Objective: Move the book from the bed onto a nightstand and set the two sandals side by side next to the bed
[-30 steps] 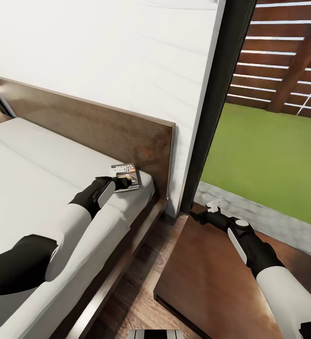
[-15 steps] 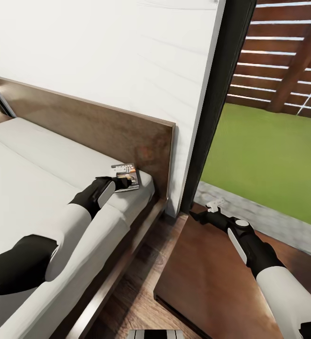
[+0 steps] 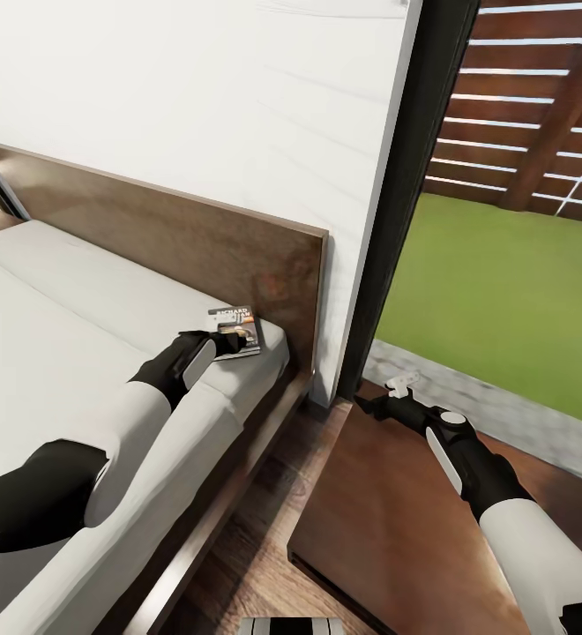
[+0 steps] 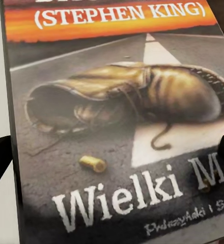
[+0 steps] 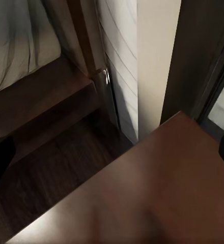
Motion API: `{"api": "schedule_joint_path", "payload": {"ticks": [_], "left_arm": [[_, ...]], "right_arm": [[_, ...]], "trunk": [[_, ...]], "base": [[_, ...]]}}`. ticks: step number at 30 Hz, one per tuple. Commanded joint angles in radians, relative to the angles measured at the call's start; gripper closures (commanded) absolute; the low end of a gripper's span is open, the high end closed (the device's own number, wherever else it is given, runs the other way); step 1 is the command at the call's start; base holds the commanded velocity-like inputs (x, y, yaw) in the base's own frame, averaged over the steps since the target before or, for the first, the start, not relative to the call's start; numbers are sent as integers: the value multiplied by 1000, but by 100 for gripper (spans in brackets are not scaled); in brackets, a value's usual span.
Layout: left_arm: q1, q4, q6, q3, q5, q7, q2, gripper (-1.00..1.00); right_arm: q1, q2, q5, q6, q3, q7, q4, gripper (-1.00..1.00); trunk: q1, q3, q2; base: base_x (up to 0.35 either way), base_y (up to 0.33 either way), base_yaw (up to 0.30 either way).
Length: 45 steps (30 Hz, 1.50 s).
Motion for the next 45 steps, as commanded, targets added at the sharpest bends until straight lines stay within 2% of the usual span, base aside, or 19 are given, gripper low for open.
{"api": "schedule_joint_path", "payload": {"ticks": [1,25,31,45], "left_arm": [[1,72,-3,-6,33,-7,-21,-100],[1,72,-3,-6,33,-6,-19,-100],[1,72,-3,-6,34,-5,-19,-100],[1,72,-3,-6,34,-5,-19,-100]], "right_arm": [[0,0,0,0,0,0,0,-100],[0,0,0,0,0,0,-5,-100],[0,0,0,0,0,0,-6,-100],[0,0,0,0,0,0,-6,-100]], "trunk": [[0,0,0],[0,0,0],[-23,19,42],[-23,19,42]], "base": [[0,0,0],[0,0,0],[0,0,0],[0,0,0]]}}
